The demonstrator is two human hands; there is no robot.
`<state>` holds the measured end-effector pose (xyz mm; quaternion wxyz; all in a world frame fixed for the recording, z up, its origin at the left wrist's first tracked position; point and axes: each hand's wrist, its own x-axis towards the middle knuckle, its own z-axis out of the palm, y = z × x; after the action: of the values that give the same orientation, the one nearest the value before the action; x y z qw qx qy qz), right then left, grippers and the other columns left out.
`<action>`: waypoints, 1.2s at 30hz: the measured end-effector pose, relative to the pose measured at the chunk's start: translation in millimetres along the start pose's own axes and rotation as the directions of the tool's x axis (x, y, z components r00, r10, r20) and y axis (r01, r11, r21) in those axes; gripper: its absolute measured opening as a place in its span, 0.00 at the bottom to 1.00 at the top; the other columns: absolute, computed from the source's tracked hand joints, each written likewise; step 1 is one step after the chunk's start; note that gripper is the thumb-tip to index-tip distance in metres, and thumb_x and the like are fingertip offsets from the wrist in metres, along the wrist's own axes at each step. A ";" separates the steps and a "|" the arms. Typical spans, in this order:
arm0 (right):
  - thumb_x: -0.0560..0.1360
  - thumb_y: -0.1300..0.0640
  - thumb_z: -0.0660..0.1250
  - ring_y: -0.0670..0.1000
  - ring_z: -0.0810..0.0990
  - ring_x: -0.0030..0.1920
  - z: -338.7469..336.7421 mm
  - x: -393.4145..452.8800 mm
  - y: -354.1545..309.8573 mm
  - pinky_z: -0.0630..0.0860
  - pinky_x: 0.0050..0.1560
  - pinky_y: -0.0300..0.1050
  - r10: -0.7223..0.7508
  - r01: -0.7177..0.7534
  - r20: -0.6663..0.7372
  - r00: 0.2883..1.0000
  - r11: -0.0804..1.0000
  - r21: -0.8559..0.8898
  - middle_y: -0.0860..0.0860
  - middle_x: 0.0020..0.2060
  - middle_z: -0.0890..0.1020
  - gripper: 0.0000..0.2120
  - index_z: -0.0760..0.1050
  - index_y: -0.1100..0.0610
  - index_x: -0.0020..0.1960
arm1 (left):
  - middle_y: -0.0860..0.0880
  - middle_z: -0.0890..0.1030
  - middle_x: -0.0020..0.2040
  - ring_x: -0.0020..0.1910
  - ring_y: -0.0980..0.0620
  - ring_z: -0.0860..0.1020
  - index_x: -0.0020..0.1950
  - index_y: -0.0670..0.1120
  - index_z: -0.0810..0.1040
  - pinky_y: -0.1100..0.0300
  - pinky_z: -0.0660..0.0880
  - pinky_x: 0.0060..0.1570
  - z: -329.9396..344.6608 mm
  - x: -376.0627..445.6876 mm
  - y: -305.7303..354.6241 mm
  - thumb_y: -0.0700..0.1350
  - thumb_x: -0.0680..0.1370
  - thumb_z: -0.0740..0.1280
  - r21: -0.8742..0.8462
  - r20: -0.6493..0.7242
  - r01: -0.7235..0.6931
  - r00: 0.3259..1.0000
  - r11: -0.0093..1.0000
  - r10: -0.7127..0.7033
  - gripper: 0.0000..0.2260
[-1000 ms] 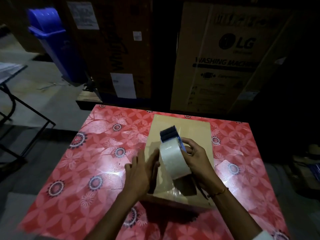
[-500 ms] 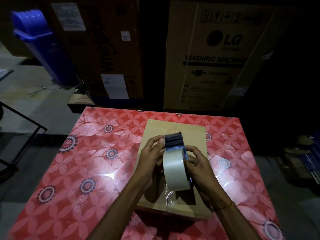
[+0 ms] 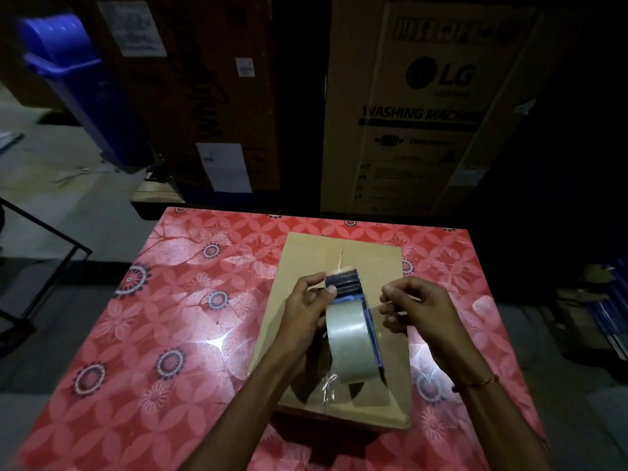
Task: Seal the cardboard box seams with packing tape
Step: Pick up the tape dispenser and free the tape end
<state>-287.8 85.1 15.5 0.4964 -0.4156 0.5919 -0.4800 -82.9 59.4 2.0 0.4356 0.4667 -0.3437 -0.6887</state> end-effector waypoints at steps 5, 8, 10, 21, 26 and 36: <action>0.80 0.53 0.70 0.48 0.75 0.26 13.3 6.7 -3.0 0.72 0.23 0.45 -0.069 0.062 -0.064 0.996 0.992 -0.113 0.49 0.26 0.78 0.13 0.76 0.59 0.40 | 0.42 0.83 0.57 0.49 0.45 0.85 0.64 0.51 0.76 0.52 0.81 0.47 0.3 2.2 1.5 0.45 0.80 0.69 0.168 0.062 -0.040 0.998 0.985 0.030 0.12; 0.78 0.45 0.69 0.47 0.73 0.27 26.4 8.8 -6.6 0.71 0.24 0.40 -0.133 0.109 -0.131 0.982 0.979 -0.171 0.48 0.28 0.77 0.18 0.75 0.57 0.38 | 0.44 0.83 0.58 0.54 0.44 0.84 0.64 0.53 0.76 0.50 0.81 0.53 -5.5 1.1 3.7 0.47 0.80 0.69 0.237 0.086 -0.042 0.996 0.971 0.022 0.12; 0.79 0.46 0.70 0.47 0.79 0.37 32.4 11.1 -9.5 0.75 0.30 0.38 -0.121 0.110 -0.051 0.991 0.976 -0.186 0.50 0.41 0.82 0.12 0.79 0.55 0.48 | 0.45 0.83 0.57 0.53 0.47 0.84 0.64 0.53 0.76 0.55 0.81 0.50 -10.4 0.9 5.5 0.47 0.81 0.69 0.247 0.075 -0.050 0.997 0.968 0.032 0.12; 0.77 0.62 0.73 0.50 0.82 0.53 53.7 26.6 -14.5 0.78 0.53 0.38 -0.130 0.169 0.167 0.977 0.954 -0.246 0.53 0.53 0.81 0.03 0.85 0.61 0.47 | 0.44 0.84 0.50 0.49 0.47 0.85 0.66 0.50 0.75 0.61 0.79 0.42 -13.7 -0.3 10.1 0.44 0.81 0.68 0.210 0.074 -0.005 0.997 0.978 -0.011 0.13; 0.78 0.60 0.72 0.47 0.81 0.51 60.1 30.7 -16.5 0.79 0.50 0.37 -0.141 0.185 0.168 0.976 0.940 -0.288 0.51 0.54 0.79 0.03 0.84 0.56 0.46 | 0.39 0.84 0.58 0.50 0.45 0.84 0.64 0.44 0.79 0.57 0.78 0.47 -7.5 1.5 13.7 0.49 0.80 0.69 0.118 0.081 0.094 0.991 0.989 -0.104 0.14; 0.78 0.56 0.72 0.54 0.80 0.48 61.8 42.0 -26.8 0.82 0.52 0.56 -0.145 0.207 0.170 0.975 0.874 -0.440 0.48 0.50 0.75 0.06 0.79 0.51 0.42 | 0.36 0.84 0.57 0.48 0.42 0.83 0.64 0.42 0.79 0.52 0.79 0.47 -7.2 3.2 16.0 0.41 0.79 0.69 0.030 0.158 0.218 0.963 0.976 -0.220 0.13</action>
<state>-233.2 29.6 31.0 0.3772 -0.6032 0.6135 -0.3428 -72.3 49.8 12.6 0.3249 0.4476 -0.3282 -0.7657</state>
